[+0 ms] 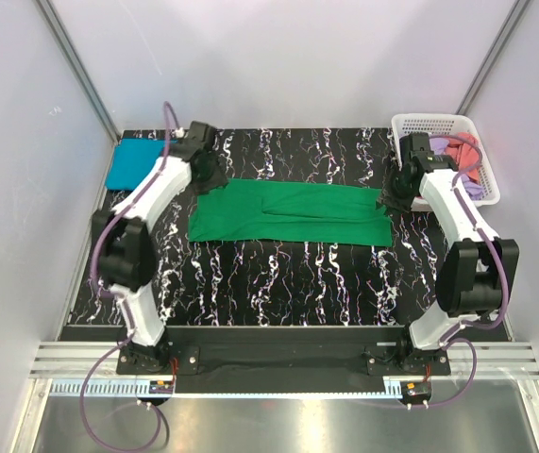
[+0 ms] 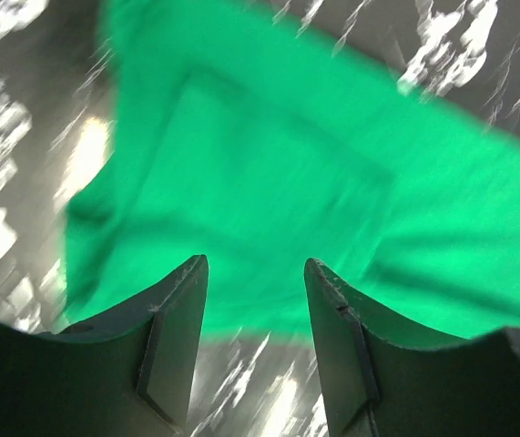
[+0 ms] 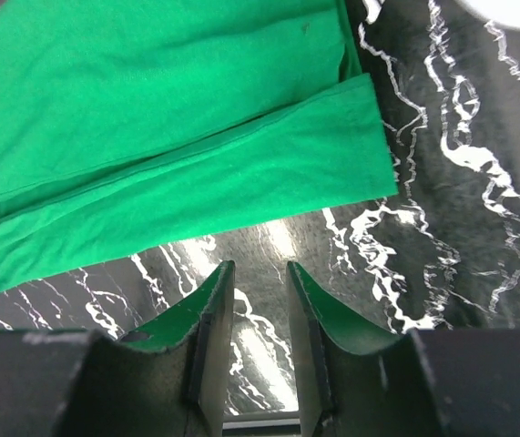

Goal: Fold and stack the t-shirts
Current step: Fold the tshirt

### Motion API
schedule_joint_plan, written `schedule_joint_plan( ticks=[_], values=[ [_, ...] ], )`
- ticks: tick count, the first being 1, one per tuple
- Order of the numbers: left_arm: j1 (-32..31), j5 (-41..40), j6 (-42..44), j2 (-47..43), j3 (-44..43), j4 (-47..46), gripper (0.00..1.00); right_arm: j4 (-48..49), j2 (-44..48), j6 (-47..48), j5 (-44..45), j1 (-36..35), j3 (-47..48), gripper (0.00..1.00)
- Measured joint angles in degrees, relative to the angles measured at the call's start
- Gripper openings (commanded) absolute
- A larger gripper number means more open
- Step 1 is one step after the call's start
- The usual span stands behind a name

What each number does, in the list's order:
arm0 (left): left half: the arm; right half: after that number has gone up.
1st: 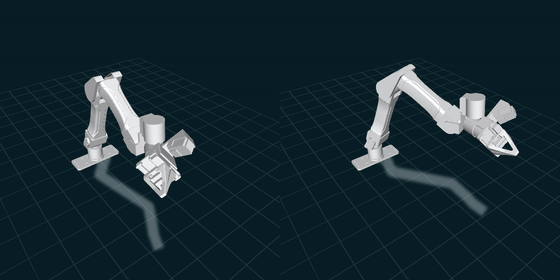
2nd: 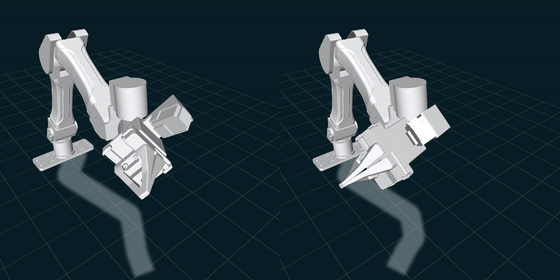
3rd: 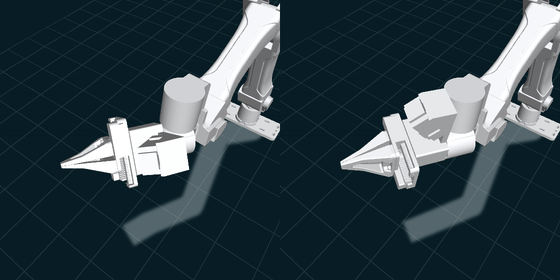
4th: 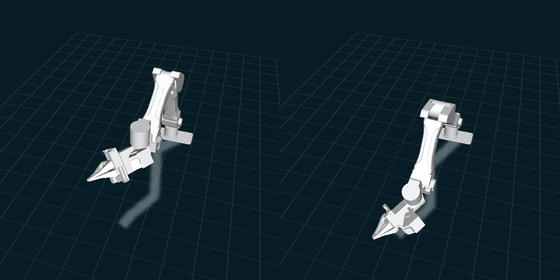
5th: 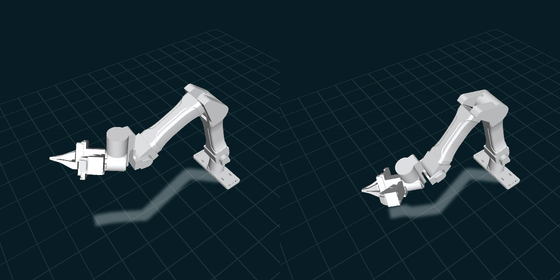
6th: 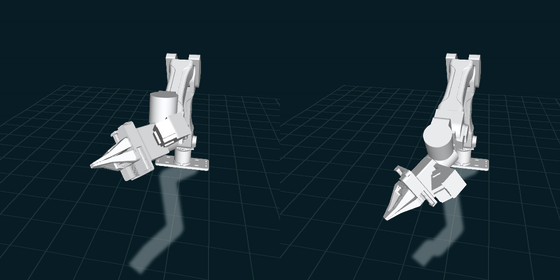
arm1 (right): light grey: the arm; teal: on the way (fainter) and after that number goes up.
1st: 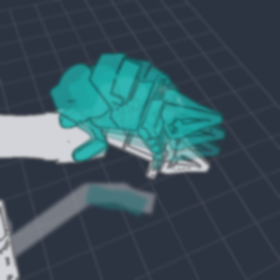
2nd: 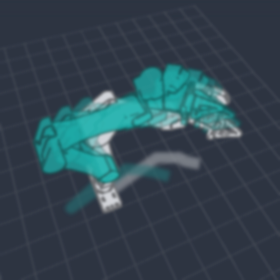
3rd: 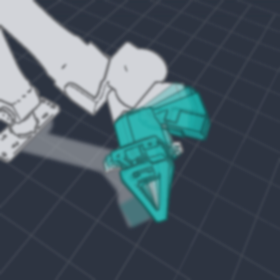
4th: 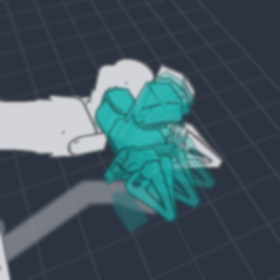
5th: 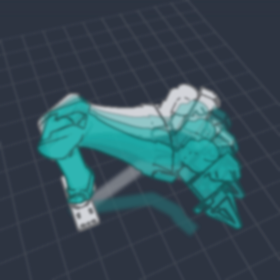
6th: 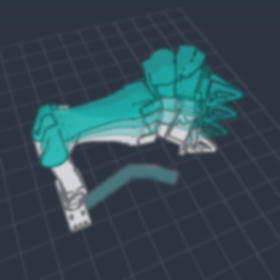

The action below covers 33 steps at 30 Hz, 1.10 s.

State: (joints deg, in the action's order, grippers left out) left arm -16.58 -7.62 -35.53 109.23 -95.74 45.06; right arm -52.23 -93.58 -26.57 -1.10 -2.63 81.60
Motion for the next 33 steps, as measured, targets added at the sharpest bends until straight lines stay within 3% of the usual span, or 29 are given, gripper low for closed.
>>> schedule_joint_plan(
  ticks=[5, 10, 17, 23, 28, 31, 33],
  values=[
    [2.27, 1.57, -0.24, -13.60, 18.21, -1.64, 0.46, 2.27, -1.70, -1.20, -1.14, -0.44, -4.76, 0.37],
    [6.71, 4.02, -1.16, -9.92, 27.41, -2.29, 0.49, 4.59, -5.97, -1.11, -0.94, -0.87, -7.41, 0.36],
    [9.49, 2.99, -1.11, -8.04, 26.64, -0.33, 0.55, 9.66, -9.03, 0.00, -0.85, -0.90, -10.54, 0.36],
    [9.49, 0.94, -1.11, -11.47, 25.27, 0.39, 0.60, 12.13, -15.34, 0.85, -0.63, -0.98, -8.85, 0.36],
    [9.49, 3.76, -3.13, -18.45, 33.90, -5.11, 0.65, 12.31, -16.33, 0.83, -0.28, -1.03, -8.00, 0.36],
    [9.53, 5.95, -4.15, -17.81, 37.00, -7.56, 0.65, 11.85, -15.98, 0.83, -0.04, -1.14, -8.00, 0.37],
    [9.53, 6.45, -4.90, -15.30, 36.96, -8.98, 0.59, 11.26, -14.80, 0.83, -0.13, -1.31, -8.00, 0.38]
  ],
)
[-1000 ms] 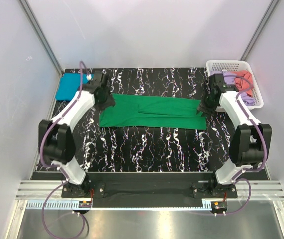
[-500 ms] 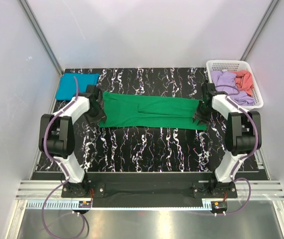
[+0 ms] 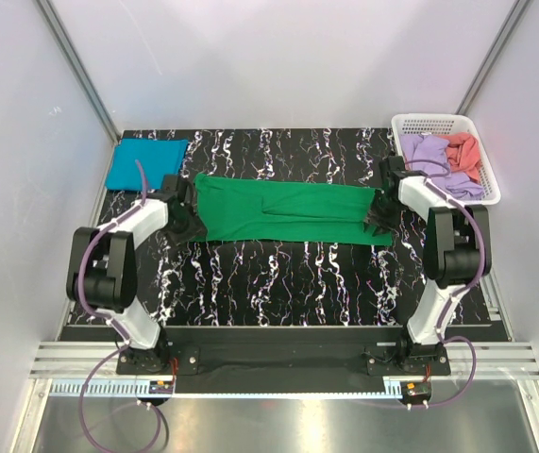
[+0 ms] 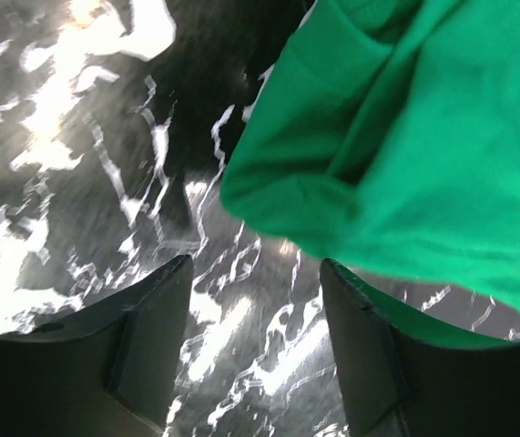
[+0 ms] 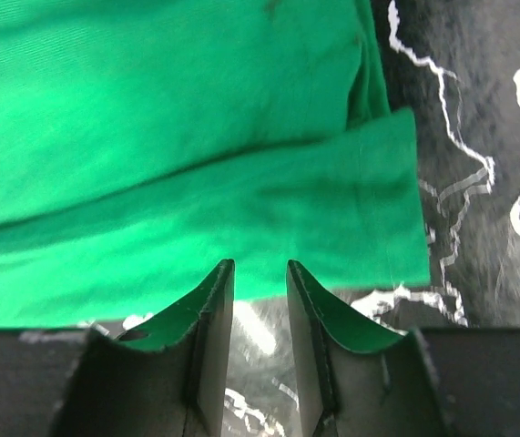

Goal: Fold and stack the t-shirts
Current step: Fold the tshirt

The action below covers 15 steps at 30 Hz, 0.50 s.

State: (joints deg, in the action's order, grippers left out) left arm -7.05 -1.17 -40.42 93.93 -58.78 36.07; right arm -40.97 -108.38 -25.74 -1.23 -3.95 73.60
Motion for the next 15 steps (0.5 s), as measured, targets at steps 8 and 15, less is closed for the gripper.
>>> schedule_joint_plan(
  ticks=[8, 15],
  values=[
    [0.24, -2.36, -0.98, 9.49, -7.56, 0.35, 0.13, -0.48, 4.68, -0.17, -2.60, -1.44, 7.50, 0.38],
    [2.80, -6.34, 2.12, 17.57, -18.67, 1.53, 0.12, 0.66, -1.42, 0.31, -2.78, -1.57, 16.00, 0.38]
  ],
)
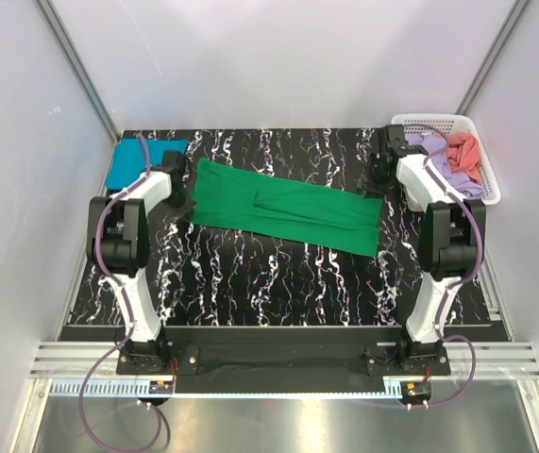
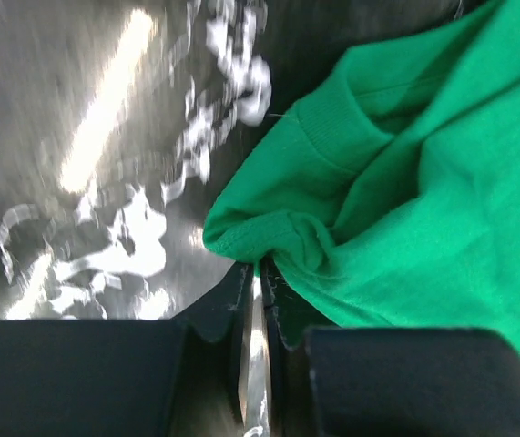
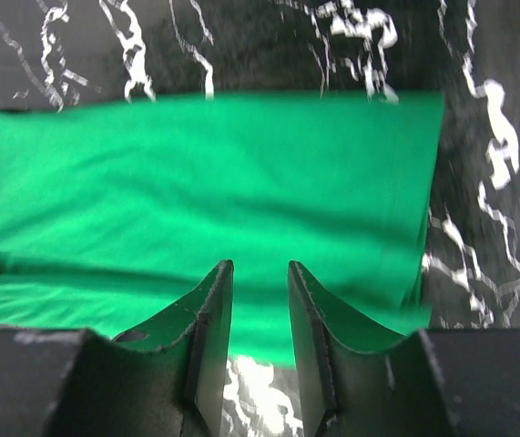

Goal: Fold and stack the t-shirts
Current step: Fold the tshirt

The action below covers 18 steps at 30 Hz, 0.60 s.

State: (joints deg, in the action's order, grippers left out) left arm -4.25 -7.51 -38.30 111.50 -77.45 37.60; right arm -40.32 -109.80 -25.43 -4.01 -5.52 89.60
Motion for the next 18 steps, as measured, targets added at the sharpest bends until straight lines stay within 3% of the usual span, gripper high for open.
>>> schedule_joint_plan(
  ticks=[10, 13, 14, 18],
  values=[
    [0.68, 2.32, 6.45, 12.09, -16.92, -3.26, 0.18, 0.20, -10.47, 3.93, 1.64, -0.02, 5.64, 0.38],
    [0.68, 4.04, 7.82, 14.99, -21.68, -4.92, 0.29, 0.11, -11.34, 5.07, 2.84, 0.02, 7.43, 0.38],
    [0.68, 4.50, 8.31, 15.58, -23.17, -5.09, 0.39, -0.13, -12.24, 5.31, 2.97, 0.04, 9.18, 0.38],
    [0.61, 5.64, 10.16, 16.48, -28.98, -4.74, 0.59, 0.83, -16.02, 7.04, 2.43, 0.11, 14.71, 0.39]
  ],
)
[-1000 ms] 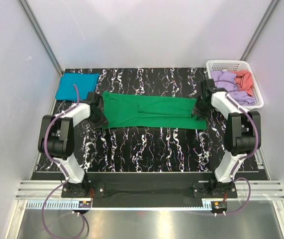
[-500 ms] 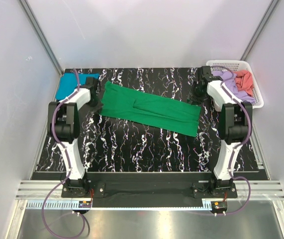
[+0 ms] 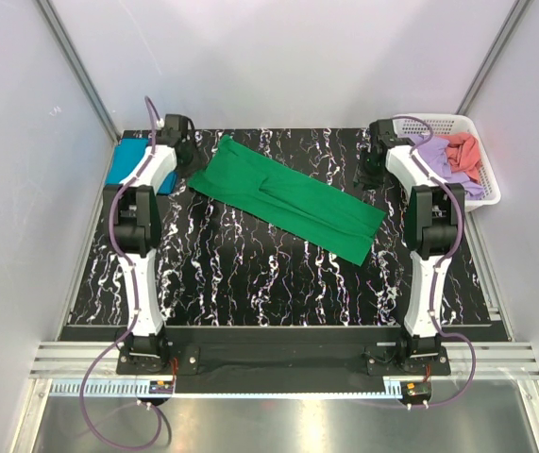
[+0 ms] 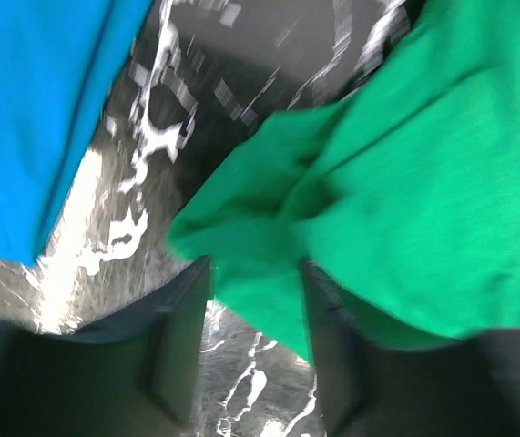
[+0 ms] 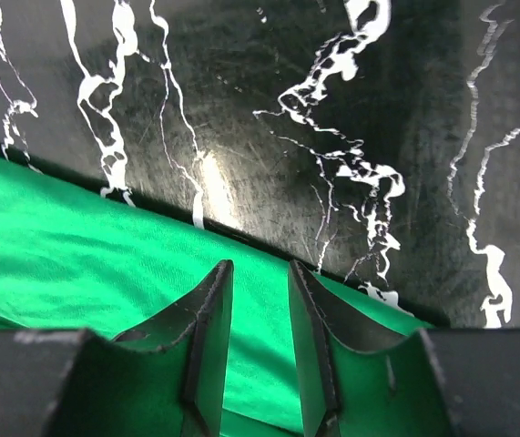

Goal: Fold and stack the t-shirts
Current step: Fold the tshirt

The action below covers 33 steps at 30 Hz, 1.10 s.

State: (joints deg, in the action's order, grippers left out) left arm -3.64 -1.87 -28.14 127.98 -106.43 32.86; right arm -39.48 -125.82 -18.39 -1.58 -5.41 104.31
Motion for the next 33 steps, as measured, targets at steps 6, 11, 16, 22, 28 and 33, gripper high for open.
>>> schedule_joint_plan(
  ticks=[6, 11, 16, 22, 28, 33],
  values=[
    [-0.07, -0.28, 1.75, -5.55, 0.09, 0.24, 0.65, -1.38, -0.48, 3.17, -4.83, 1.01, -0.15, 0.41],
    [-0.46, 0.37, 1.18, -12.87, 7.21, -0.87, 0.60, -3.19, -0.48, 5.40, -5.64, 2.75, -1.42, 0.41],
    [-2.43, 1.57, 0.00, -13.86, 12.70, -1.49, 0.60, -3.78, -0.48, 6.34, -5.64, 3.34, -3.43, 0.41],
    [-9.84, 2.16, -2.97, -17.03, 20.74, -0.92, 0.58, -4.26, -0.39, 7.56, -5.62, 3.30, -5.75, 0.41],
    [-9.22, 2.08, -6.91, -18.01, 21.03, -1.49, 0.47, -6.12, 1.62, 7.69, -5.38, 3.30, -5.77, 0.41],
    [-4.63, -1.79, -7.23, -9.33, 10.43, -0.81, 0.43, -6.29, 3.21, 7.72, -4.46, 3.30, -4.81, 0.40]
  ],
)
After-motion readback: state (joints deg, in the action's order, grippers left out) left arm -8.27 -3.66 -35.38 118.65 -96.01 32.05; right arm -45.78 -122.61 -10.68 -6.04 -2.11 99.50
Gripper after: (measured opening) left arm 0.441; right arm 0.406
